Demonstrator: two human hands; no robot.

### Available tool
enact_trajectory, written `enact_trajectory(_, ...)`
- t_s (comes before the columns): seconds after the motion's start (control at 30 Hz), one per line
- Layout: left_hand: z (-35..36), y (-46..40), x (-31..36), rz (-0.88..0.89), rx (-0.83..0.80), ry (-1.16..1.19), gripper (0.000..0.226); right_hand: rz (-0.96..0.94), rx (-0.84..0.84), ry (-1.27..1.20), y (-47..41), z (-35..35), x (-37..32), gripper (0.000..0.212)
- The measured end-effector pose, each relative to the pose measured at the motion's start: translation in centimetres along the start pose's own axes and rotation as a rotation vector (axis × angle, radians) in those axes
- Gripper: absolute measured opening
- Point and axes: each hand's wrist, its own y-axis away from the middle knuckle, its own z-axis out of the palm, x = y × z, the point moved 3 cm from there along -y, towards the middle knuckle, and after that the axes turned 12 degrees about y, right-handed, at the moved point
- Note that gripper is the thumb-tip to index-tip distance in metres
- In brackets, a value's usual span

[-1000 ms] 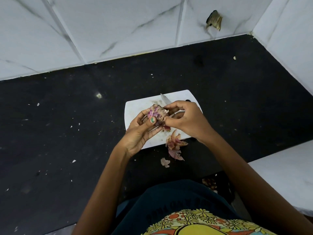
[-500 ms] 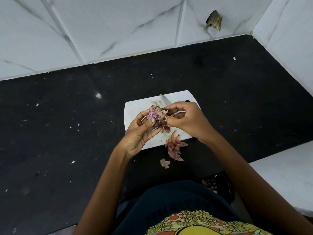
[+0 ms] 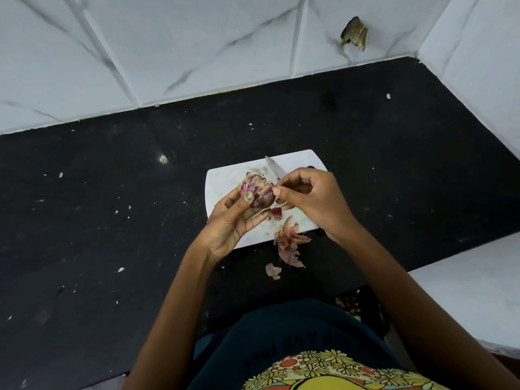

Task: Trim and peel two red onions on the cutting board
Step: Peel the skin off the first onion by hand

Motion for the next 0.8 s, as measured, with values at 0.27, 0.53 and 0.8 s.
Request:
enact_trajectory(0.27, 0.1, 0.1, -0.5, -0.015, 0.037, -0.029, 0.091, 0.118, -0.092, 0.515, -0.2, 0.4, 3.8, 0.023)
enact_trajectory(0.53, -0.2, 0.0, -0.6, -0.001, 0.057, -0.02, 0.087, 0.133, -0.186, 0.051, 0.5, 0.0, 1.3, 0.027)
enact_trajectory(0.8, 0.3, 0.2, -0.4, 0.043, 0.104, -0.098, 0.039, 0.072, -0.051, 0.052, 0.6, 0.7, 0.0, 0.023)
